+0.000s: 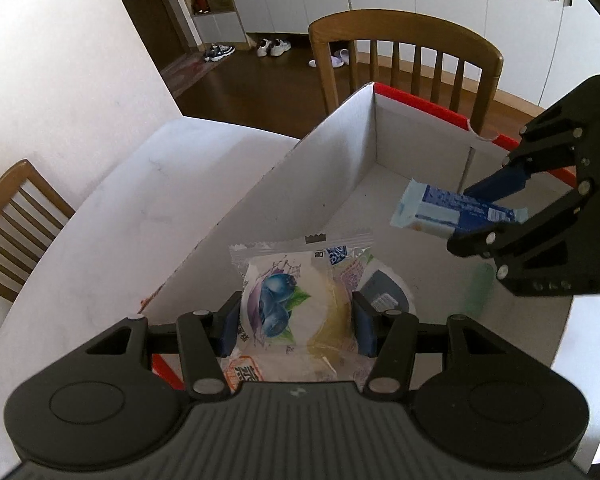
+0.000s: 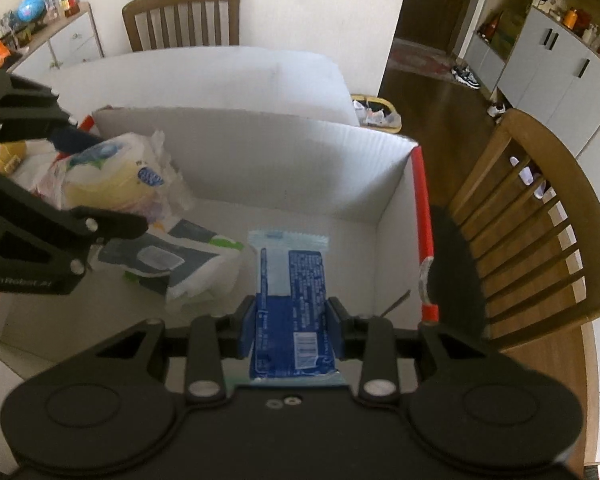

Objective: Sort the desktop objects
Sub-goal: 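Lower both held packets into the shoebox and open both grippers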

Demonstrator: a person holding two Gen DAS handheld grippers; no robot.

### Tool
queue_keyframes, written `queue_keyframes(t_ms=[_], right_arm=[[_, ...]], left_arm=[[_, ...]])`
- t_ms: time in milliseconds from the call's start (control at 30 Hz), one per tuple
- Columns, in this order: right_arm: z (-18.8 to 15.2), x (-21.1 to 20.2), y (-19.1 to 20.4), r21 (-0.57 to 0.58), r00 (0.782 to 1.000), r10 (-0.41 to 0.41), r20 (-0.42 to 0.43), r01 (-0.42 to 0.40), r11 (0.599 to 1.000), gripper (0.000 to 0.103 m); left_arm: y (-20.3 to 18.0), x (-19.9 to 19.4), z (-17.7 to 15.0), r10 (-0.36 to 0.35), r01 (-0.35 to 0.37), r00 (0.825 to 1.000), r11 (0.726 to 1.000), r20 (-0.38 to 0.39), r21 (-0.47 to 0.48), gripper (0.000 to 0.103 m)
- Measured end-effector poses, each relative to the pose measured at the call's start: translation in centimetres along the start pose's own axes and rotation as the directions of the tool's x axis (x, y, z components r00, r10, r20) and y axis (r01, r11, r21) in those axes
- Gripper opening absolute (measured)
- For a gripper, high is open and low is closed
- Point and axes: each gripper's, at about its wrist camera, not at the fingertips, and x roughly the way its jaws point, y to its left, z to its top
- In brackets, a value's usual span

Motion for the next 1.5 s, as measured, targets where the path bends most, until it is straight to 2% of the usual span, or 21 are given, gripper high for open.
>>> queue_keyframes(t_ms=[300,533,867,1000,1133,1500], right_arm=[[0.3,3.3,0.4,-0.054,0.996,-0.011,-0.085,0.006,0.999,0.035],[0.6,5.0,1.0,-0.087,0.992,-0.024,-0.120,0.014,0.996,0.035],[0.9,6.6,1.2,-0.130,0.985,-0.025,-0.169,0.003,0.992,0.035],[1.3,7.2,0.9,-0.132,0.982,-0.036,-0.184,0.012,0.991,0.035],[1.5,7.6,1.0,-0.143,0.979,-0.036,-0.200,0.008,0.990,0.035],[1.8,9.1,0.5,-0.152,0.972,-0.045,-0.230,0.010,0.988,0.036]], left_arm=[[-0.5,2.6,0.7,-0.017,0.020,0.998,0.999,-0.067,0.042,0.054],[-0.1,4.1,0.8,-0.027,0.030,0.993,0.999,-0.117,0.018,0.054],[-0.2,5.5,-0.2,-0.137,0.139,0.967,0.990,-0.215,-0.007,0.054],[0.2,5.9,-0.3,-0.122,0.120,0.967,0.992,-0.223,-0.023,0.054],[0.8,6.3,-0.6,-0.116,0.107,0.959,0.993,-0.257,-0.048,0.054],[1.0,7.2,-0.7,-0.118,0.104,0.951,0.992,-0.285,-0.066,0.054]])
